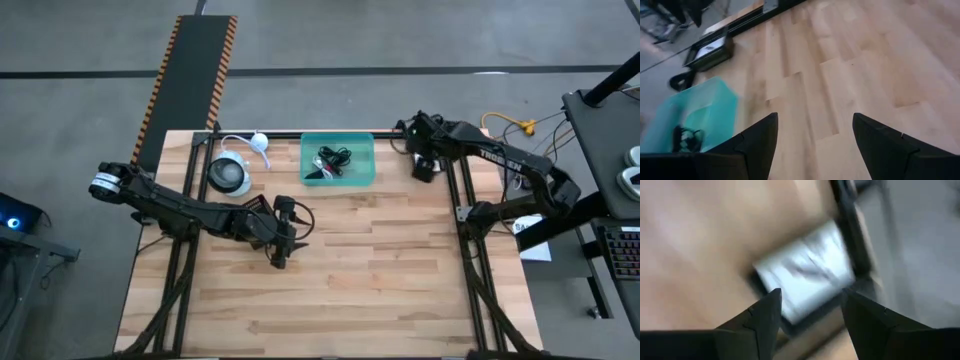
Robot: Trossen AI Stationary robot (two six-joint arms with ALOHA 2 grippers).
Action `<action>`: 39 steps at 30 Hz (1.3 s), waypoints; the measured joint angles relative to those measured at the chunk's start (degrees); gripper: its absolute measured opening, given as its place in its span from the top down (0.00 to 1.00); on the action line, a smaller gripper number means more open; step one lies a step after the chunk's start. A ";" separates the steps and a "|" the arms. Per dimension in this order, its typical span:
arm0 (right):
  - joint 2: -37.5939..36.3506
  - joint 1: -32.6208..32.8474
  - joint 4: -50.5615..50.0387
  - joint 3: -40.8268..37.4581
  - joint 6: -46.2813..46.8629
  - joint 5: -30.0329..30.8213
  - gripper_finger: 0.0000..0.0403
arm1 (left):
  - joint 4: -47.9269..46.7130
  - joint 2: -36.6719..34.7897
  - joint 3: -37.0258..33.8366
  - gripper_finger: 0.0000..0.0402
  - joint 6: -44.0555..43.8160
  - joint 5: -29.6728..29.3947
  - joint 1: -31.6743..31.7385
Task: Pick and place items into bin
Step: Return to Home Position
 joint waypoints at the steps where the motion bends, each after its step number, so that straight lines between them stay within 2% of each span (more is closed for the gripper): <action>1: -0.23 -0.02 0.93 1.16 1.32 -5.01 0.53 | 0.02 0.00 -0.01 0.40 -0.01 -0.97 0.16; 4: -1.85 0.40 9.81 2.73 5.58 -22.69 0.55 | 0.07 -0.02 -0.02 0.40 -0.32 -2.46 1.18; 6: -4.16 2.57 20.34 0.90 6.55 -29.42 0.57 | 0.63 -0.02 -0.03 0.40 -0.38 -2.38 2.03; 7: -5.54 4.31 26.07 -0.83 6.42 -30.50 0.59 | 1.53 -0.02 -0.19 0.40 -0.38 -2.33 2.43; 12: -12.92 14.85 51.87 -13.20 7.80 -30.61 0.66 | 13.20 -1.31 -4.38 0.40 -0.39 -1.22 4.23; 15: -17.41 20.59 61.91 -21.46 11.66 -29.82 0.69 | 20.94 -3.65 -8.82 0.40 -0.39 -0.74 4.70; 21: -29.18 28.90 65.48 -33.81 14.29 -17.36 0.76 | 25.83 -14.00 -17.04 0.40 -2.59 -0.91 4.80; 27: -42.82 30.91 66.22 -41.62 16.12 -16.35 0.83 | 24.99 -28.42 -25.32 0.43 -4.52 -0.93 4.66; 32: -50.55 30.93 65.71 -46.25 17.39 -16.40 0.86 | 21.52 -41.74 -31.04 0.57 -6.35 1.05 4.37; 39: -56.26 31.17 65.29 -48.87 17.88 -17.26 0.90 | 10.58 -54.39 -34.86 0.88 -6.02 1.14 4.37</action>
